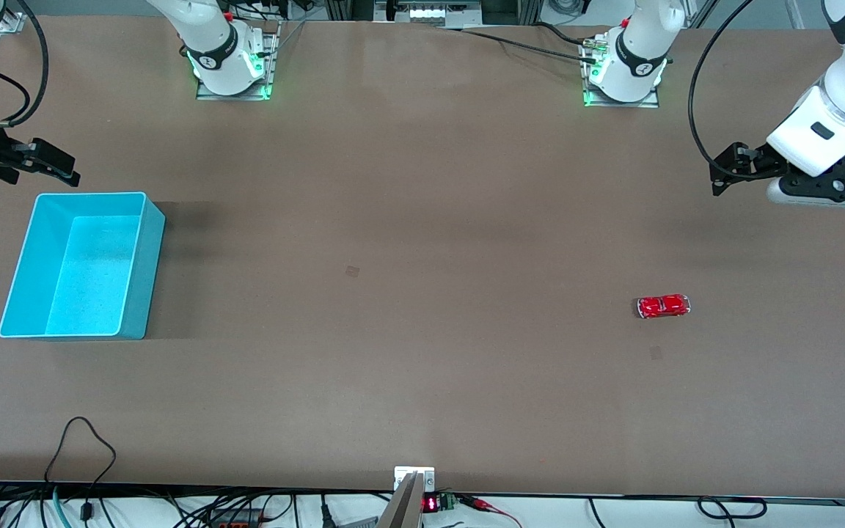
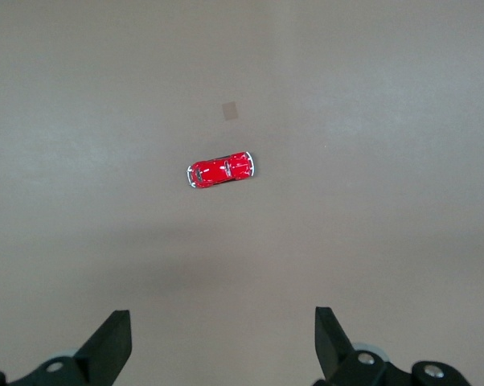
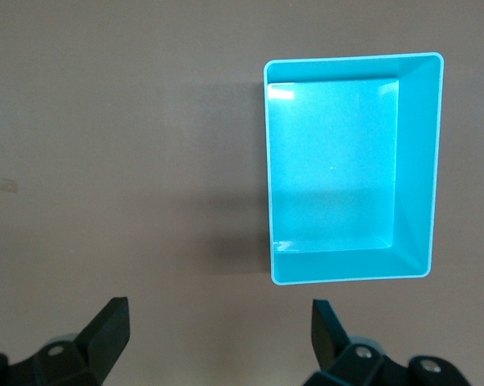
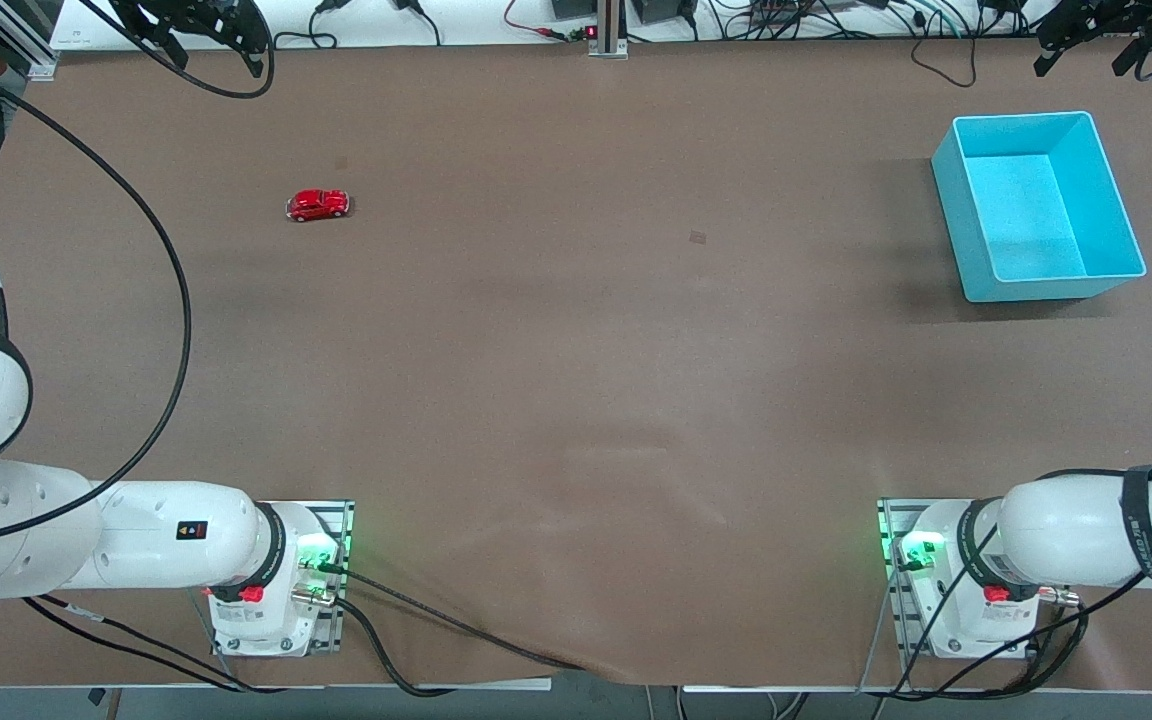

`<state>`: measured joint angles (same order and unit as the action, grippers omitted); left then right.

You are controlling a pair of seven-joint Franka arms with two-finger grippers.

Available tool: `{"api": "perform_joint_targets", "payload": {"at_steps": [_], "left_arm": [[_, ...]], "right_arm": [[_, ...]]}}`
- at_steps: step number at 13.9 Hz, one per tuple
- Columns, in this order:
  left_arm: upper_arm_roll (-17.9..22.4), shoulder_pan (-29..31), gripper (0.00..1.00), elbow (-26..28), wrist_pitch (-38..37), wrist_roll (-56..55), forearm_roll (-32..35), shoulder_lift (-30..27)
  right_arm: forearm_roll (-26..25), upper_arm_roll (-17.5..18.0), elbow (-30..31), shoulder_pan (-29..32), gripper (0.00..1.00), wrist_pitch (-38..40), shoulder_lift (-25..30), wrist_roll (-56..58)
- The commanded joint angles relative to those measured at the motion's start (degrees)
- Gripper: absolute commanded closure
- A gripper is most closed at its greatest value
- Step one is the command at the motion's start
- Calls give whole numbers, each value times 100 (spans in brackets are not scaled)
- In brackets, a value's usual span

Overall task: Wind red beetle toy and store in blue box
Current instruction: 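Reach the left gripper down over the red toy car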

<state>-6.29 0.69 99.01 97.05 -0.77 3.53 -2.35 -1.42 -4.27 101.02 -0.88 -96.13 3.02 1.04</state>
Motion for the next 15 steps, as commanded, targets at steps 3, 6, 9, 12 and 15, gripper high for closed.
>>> {"api": "perform_joint_targets", "payload": {"at_steps": [3, 6, 9, 12, 15], "left_arm": [[-21, -25, 0, -225, -160, 77, 60, 121], [-21, -43, 0, -225, -213, 77, 51, 190], [-82, -34, 0, -225, -738, 95, 34, 208], [-109, -51, 0, -216, -1380, 112, 25, 304], [-188, -52, 0, -198, -1918, 496, 25, 393]], "right_arm": [[71, -3, -12, 0, 0, 59, 94, -87], [63, -3, -12, -8, 0, 60, 94, -69], [54, -3, -12, -8, 0, 51, 93, -60], [54, -3, -12, -8, 0, 51, 94, -60], [54, -3, -12, -8, 0, 33, 85, -60]]}}
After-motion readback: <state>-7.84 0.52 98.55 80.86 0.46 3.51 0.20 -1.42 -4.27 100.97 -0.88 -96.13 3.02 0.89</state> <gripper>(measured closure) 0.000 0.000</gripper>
